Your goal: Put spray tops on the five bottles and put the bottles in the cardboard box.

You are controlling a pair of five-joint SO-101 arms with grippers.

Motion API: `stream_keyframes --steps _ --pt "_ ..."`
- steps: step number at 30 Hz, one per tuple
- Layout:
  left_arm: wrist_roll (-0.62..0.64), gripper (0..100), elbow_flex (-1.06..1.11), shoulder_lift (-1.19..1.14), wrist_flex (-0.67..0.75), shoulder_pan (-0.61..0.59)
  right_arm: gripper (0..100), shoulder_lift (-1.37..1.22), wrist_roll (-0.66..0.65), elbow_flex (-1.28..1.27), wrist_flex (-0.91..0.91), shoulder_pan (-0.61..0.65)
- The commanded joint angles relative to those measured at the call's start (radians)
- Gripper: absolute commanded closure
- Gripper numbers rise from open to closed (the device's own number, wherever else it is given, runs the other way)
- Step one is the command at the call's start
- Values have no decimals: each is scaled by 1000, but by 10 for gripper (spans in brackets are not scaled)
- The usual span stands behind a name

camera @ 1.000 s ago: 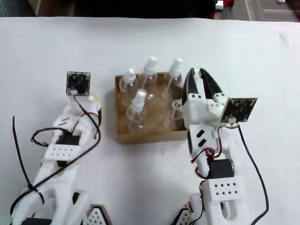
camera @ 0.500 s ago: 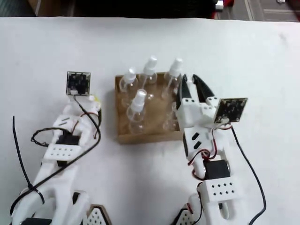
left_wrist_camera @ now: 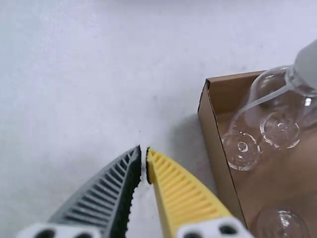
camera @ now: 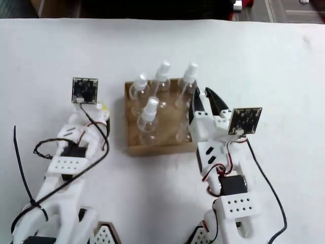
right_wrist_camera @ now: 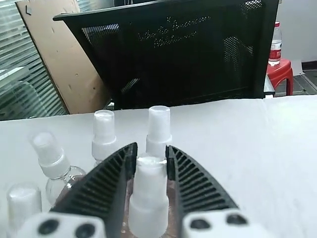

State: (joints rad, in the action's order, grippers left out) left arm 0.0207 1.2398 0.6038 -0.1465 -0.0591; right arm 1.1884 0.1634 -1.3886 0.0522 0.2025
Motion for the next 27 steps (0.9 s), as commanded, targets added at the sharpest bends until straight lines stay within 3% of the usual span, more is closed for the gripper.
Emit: stream_keyframes --steps 1,8,17,27 --pt "-8 976 -11 35 23 1 981 13 -2 -9 -19 8" --pt "-8 976 -12 35 23 1 971 13 -3 -43 -16 16" --pt "-8 976 -12 35 23 1 762 15 -83 -71 -19 18" --pt "-8 976 -12 35 23 1 765 16 -87 -66 -19 19"
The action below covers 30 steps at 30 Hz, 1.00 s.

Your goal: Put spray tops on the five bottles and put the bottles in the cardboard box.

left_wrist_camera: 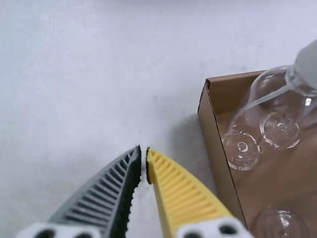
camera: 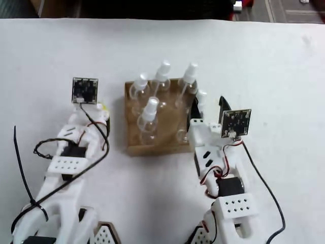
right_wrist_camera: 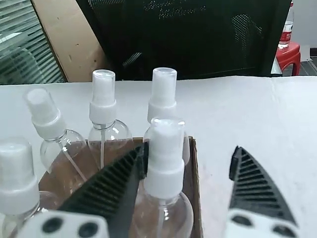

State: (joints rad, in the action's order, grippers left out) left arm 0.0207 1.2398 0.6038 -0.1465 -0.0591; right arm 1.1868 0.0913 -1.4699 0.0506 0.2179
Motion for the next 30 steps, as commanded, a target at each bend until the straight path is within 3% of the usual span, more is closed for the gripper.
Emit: stream_keyframes --steps 1,19,30 --pt "-8 976 -12 35 23 1 765 18 -15 15 -18 4" --pt "-8 976 -12 35 23 1 765 437 -18 -31 245 87" --pt "-8 976 -11 35 23 1 765 479 -18 -35 283 87"
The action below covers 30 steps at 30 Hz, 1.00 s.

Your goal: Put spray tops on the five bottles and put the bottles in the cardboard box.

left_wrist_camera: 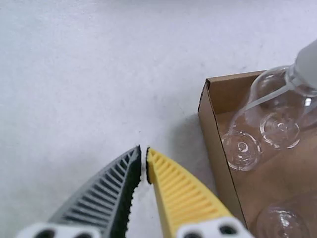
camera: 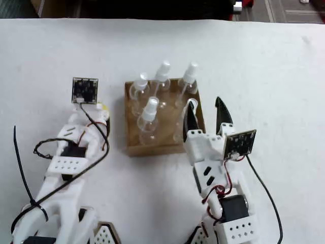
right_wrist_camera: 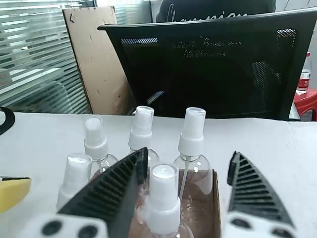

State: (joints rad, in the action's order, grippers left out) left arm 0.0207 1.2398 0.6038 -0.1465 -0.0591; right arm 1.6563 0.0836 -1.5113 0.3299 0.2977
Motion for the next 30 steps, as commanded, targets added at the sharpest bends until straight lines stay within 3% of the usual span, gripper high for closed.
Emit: stream_keyframes --steps 1,5,9,14,17,23,28,30 --pt "-8 976 -11 35 23 1 765 10 -11 6 4 7" --pt "-8 976 -12 36 23 -16 765 19 -9 14 4 7" --pt "0 976 -26 36 21 -128 765 21 -12 149 45 -35" --pt "58 976 -35 36 21 -159 765 12 -12 408 278 -174" --pt "11 976 -109 54 -11 -173 766 12 -89 528 438 -213" --pt "-44 976 -531 251 -542 -262 777 12 -358 721 737 -222" --pt "-54 976 -970 406 -910 -211 926 15 -379 898 814 -220" --pt "-121 976 -1091 456 -1011 -168 985 19 -379 953 843 -217"
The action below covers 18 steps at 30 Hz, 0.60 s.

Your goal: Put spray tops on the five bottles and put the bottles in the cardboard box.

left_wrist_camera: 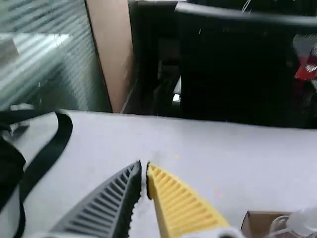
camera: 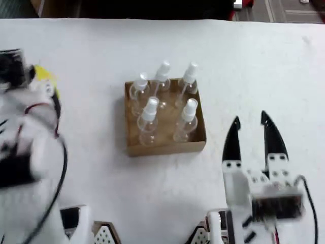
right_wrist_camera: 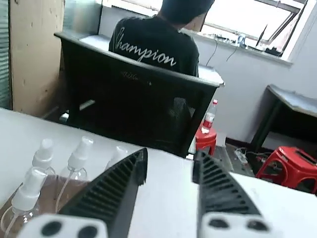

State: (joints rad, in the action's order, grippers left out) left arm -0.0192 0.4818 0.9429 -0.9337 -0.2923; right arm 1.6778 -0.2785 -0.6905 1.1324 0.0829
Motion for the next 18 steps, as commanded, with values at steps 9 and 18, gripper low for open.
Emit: stream_keyframes --steps 9,18 --pt "-285 976 -321 461 -399 191 983 -1 -11 324 193 1" --pt "-285 976 -173 908 -437 191 983 22 -9 563 475 2"
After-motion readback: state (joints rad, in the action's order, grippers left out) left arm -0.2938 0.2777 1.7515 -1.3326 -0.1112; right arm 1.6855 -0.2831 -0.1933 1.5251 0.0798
